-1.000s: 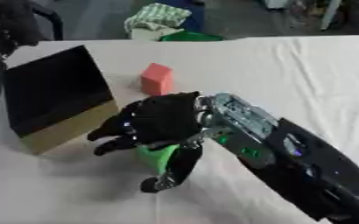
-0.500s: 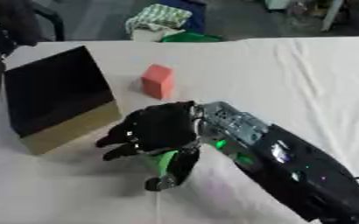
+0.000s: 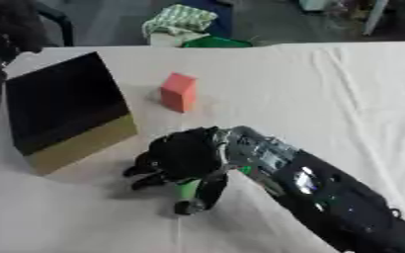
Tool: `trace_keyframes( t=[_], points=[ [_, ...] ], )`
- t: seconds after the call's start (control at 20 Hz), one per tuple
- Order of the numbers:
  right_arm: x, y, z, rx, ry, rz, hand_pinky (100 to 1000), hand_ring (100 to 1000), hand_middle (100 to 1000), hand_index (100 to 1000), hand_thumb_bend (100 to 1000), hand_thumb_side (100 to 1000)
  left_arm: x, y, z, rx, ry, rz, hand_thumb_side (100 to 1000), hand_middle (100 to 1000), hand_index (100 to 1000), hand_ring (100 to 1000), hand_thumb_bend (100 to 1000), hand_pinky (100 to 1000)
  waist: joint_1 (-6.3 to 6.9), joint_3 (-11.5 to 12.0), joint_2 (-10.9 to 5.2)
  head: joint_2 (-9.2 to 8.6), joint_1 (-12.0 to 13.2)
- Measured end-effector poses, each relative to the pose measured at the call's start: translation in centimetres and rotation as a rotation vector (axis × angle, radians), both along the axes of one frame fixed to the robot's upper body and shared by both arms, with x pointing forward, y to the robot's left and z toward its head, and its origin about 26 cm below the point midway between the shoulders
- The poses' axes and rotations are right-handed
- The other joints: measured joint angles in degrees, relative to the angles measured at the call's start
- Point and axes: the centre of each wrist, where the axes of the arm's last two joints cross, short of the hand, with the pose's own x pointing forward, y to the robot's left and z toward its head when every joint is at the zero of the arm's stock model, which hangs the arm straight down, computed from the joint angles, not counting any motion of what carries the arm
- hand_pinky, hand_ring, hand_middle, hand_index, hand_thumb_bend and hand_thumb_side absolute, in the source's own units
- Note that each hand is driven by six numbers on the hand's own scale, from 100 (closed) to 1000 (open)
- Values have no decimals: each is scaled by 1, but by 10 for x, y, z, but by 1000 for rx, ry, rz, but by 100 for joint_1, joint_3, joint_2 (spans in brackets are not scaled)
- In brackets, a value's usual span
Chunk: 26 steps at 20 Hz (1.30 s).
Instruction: Pick up objects on the table and place them in the box.
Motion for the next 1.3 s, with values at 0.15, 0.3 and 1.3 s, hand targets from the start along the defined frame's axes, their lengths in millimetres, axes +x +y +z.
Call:
trace_keyframes(
  t=[0.15,0.3,1.3],
  points=[
    [4,-2,-7,-30,-18,14,823,932,988,975,201,481,0,0,0,0,0,0,752,577,877,580,100,707,2,3,8,-10,0],
    [7,-3,-11,-51,-33,30,821,928,987,974,199,479,0,0,0,0,0,0,752,577,877,580,100,707,2,3,9,-16,0],
    [25,-30,26,131,140,-49,867,862,801,995,100,296,0,0,0,0,0,1,748,577,878,579,100,707,-67,-98,6,-40,31]
  ],
)
